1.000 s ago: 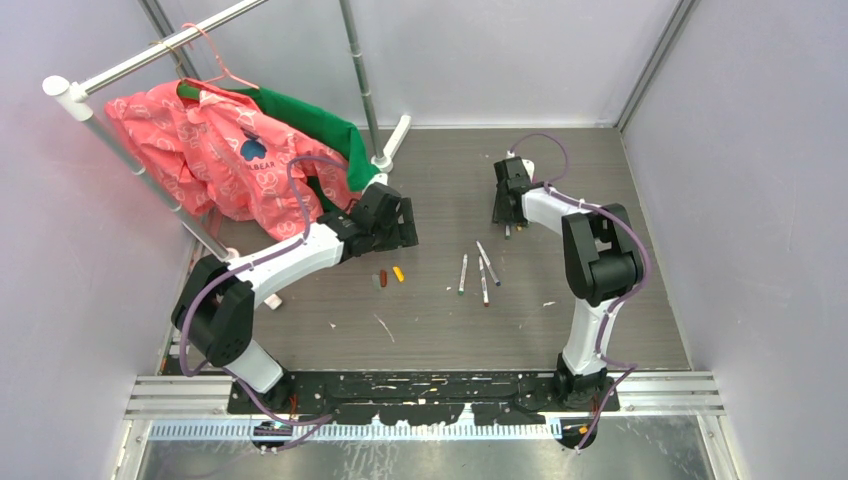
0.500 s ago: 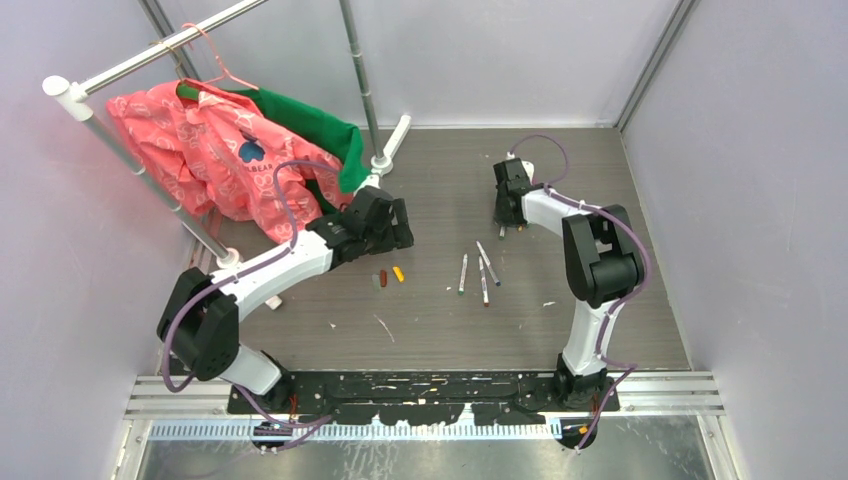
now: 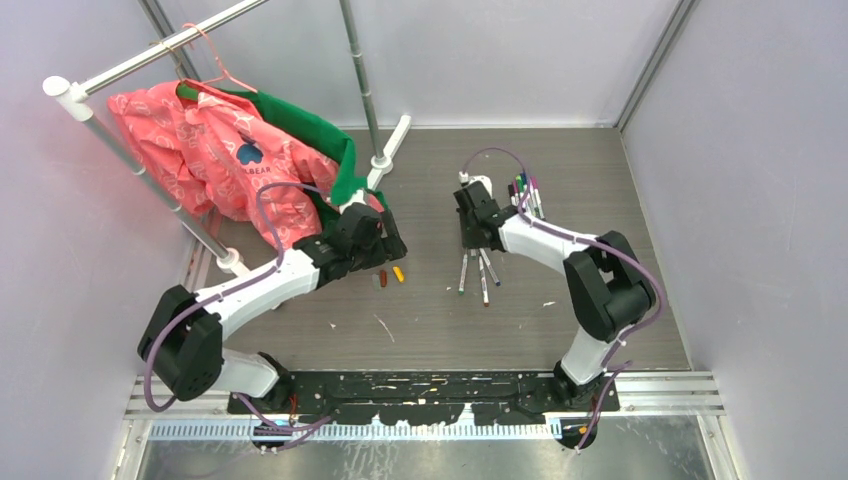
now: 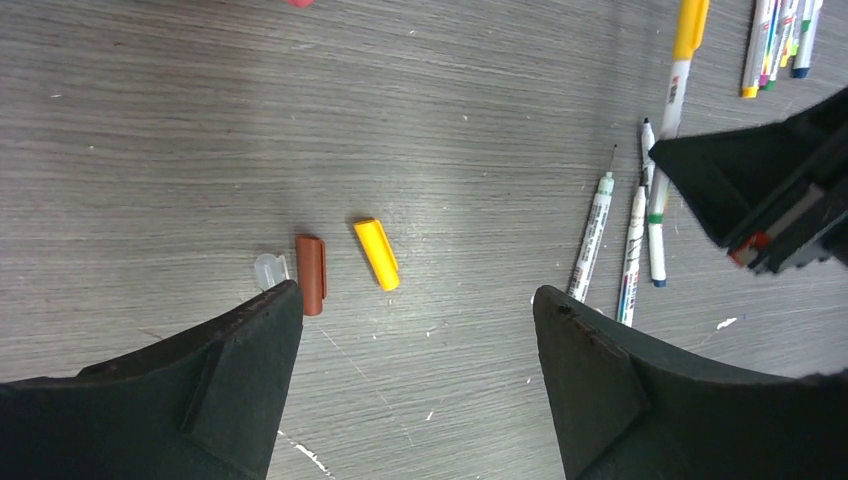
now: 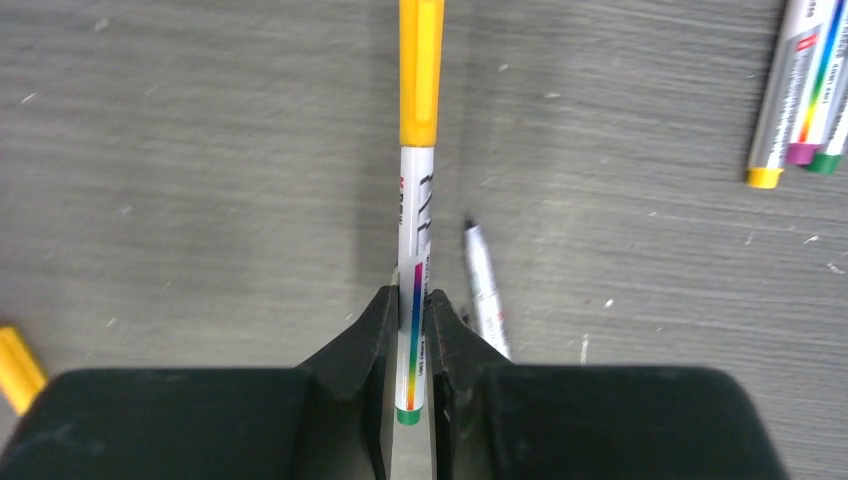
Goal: Open the pen caps
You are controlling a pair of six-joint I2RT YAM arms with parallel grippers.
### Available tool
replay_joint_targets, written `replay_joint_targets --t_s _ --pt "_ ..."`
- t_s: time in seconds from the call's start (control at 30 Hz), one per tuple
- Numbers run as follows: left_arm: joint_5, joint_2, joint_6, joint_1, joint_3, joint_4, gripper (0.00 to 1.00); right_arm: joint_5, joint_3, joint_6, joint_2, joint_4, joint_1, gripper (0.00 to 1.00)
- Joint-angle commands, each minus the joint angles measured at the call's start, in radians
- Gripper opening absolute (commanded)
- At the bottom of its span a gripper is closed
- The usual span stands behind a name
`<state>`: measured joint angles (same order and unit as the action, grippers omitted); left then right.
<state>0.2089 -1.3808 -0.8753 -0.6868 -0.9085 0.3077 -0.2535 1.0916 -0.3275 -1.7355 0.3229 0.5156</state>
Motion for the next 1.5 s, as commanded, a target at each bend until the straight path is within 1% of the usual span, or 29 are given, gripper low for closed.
replay_joint_targets --t_s 0.0,0.1,0.37,0.63,0.87,1.13,1.33,1.47 --pt "-0.012 0.057 -0.051 -0.001 0.018 -0.105 0.85 -0.047 -0.045 0.001 0.114 -0.046 0.070 0.01" --pt "-0.019 0.074 -0.070 -0.001 0.035 -0.126 0.85 -0.042 -0.081 -0.011 0.173 -0.060 0.121 0.01" --pt "-0.040 0.097 -0.137 0.000 0.104 -0.220 0.85 0.031 -0.161 -0.043 0.305 -0.105 0.261 0.01" --pt "-0.086 0.067 -0.188 -0.001 0.126 -0.291 0.85 0.048 -0.174 -0.072 0.315 -0.147 0.407 0.01" --pt "-0.085 0.062 -0.200 0.000 0.139 -0.302 0.83 0.061 -0.173 -0.091 0.315 -0.180 0.472 0.01" --pt "-0.091 0.054 -0.220 0.000 0.158 -0.343 0.69 0.075 -0.164 -0.108 0.319 -0.199 0.499 0.01" --pt "-0.096 0.050 -0.224 -0.001 0.160 -0.349 0.49 0.072 -0.154 -0.110 0.320 -0.198 0.508 0.01" --pt "-0.092 0.057 -0.223 0.001 0.161 -0.345 0.40 0.070 -0.155 -0.114 0.319 -0.199 0.513 0.01"
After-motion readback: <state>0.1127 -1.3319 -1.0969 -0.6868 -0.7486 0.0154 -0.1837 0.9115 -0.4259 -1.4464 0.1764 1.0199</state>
